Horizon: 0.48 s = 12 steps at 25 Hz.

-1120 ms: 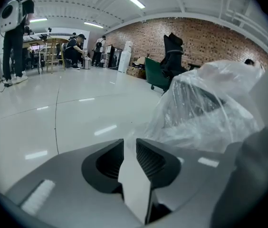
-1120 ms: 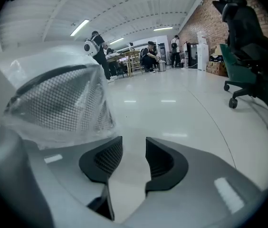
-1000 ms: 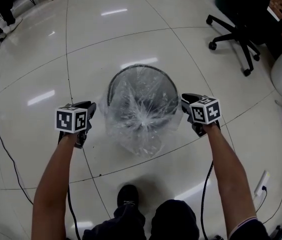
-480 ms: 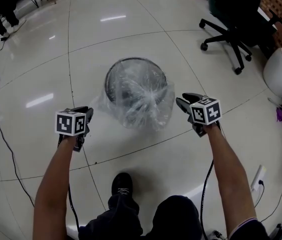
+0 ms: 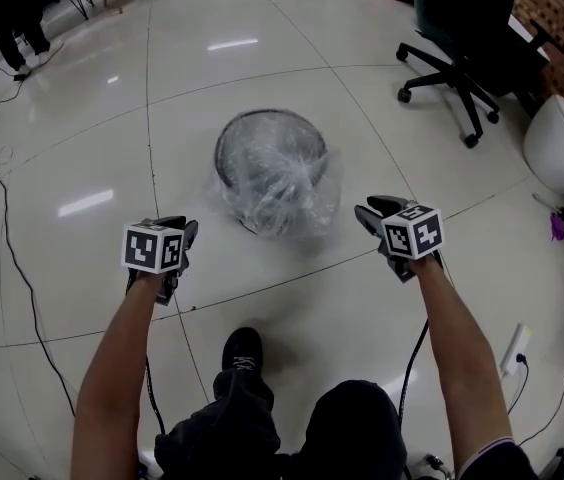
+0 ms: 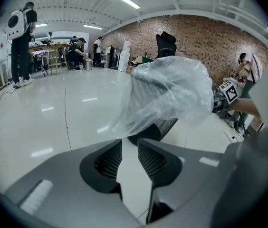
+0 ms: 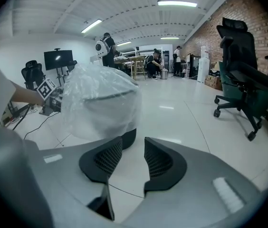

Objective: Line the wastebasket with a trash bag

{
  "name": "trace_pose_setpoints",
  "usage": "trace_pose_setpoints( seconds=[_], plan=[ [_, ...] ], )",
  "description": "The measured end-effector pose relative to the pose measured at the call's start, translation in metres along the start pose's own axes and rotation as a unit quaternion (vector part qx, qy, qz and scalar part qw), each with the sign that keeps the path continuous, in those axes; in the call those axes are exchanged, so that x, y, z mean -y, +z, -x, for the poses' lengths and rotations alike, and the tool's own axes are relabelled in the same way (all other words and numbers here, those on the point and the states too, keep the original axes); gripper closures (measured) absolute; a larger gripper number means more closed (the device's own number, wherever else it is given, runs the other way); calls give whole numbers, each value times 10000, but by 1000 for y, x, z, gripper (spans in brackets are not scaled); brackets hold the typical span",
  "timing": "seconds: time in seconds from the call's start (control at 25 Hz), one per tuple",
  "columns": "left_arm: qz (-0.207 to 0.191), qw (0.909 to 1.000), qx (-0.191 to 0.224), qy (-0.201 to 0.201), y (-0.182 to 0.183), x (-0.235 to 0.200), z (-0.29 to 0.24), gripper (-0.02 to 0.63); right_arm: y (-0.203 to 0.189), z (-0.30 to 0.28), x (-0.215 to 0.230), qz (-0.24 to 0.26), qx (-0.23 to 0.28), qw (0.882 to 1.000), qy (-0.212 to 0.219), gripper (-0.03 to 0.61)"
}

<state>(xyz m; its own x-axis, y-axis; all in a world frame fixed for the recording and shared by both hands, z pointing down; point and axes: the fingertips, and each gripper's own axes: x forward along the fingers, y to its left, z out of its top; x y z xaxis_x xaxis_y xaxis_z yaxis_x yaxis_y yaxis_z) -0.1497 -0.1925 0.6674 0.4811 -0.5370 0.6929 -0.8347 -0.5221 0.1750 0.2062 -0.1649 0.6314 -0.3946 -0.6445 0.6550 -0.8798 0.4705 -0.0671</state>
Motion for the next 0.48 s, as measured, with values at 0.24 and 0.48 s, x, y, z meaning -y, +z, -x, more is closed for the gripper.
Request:
trace_pose_setpoints(
  seconds=[0.24, 0.48],
  plan=[
    [-148, 9995, -26, -272, 1, 32, -9, 512, 9, 12, -31, 311, 105, 9992, 244, 437],
    [-479, 9985, 159, -212, 16, 49, -22, 512, 23, 24, -47, 526, 247, 9977, 343, 437]
  ],
)
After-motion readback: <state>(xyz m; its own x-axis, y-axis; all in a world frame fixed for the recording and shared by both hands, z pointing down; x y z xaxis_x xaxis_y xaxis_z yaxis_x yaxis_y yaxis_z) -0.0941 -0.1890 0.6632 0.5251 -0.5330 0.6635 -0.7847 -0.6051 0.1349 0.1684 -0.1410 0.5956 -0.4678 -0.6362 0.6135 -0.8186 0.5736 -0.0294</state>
